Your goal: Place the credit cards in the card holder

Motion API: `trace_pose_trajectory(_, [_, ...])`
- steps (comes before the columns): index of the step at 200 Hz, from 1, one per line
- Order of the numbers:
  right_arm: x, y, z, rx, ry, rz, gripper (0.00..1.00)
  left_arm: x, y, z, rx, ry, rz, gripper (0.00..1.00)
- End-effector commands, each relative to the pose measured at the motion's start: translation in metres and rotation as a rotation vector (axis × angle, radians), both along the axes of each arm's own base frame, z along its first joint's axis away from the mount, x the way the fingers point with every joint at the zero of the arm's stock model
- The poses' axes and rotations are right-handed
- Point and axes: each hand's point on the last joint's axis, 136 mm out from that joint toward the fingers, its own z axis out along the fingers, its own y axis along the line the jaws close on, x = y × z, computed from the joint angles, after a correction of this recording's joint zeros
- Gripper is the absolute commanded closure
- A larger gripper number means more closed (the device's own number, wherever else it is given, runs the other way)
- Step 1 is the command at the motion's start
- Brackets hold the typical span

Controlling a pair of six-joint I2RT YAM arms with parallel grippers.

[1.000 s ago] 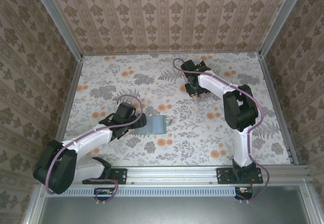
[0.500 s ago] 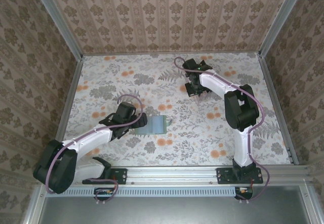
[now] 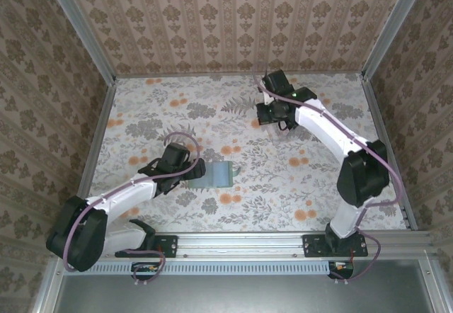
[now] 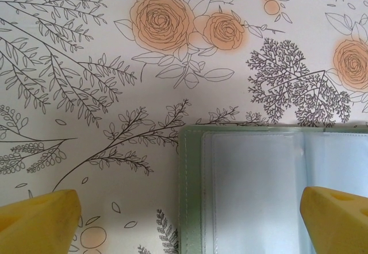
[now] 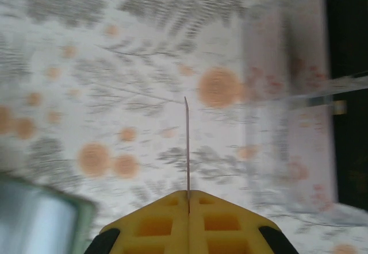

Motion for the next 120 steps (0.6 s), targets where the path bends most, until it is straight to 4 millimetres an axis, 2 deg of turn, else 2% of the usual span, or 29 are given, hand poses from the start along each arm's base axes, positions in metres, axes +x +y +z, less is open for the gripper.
trace_pose_trajectory(1, [-0.032, 0.062, 0.001, 0.255, 0.039, 0.046, 1.0, 0.0, 0.007, 0.005, 0.048, -0.01, -0.009, 0.0])
trace_pose_trajectory(30, [-0.066, 0.124, -0.014, 0.447, 0.064, 0.076, 1.0, -0.002, 0.019, 0.004, 0.099, -0.005, 0.011, 0.0])
trace_pose_trajectory(55, [-0.087, 0.158, -0.032, 0.506, 0.07, 0.072, 1.0, -0.005, 0.031, 0.004, 0.139, -0.004, 0.046, 0.0])
trace_pose_trajectory(87, [-0.104, 0.178, -0.06, 0.498, 0.069, 0.037, 1.0, -0.009, 0.039, 0.003, 0.164, 0.002, 0.067, 0.0])
trace_pose_trajectory(120, [-0.11, 0.172, -0.082, 0.495, 0.062, -0.033, 1.0, -0.013, 0.042, 0.0, 0.165, 0.01, 0.073, 0.0])
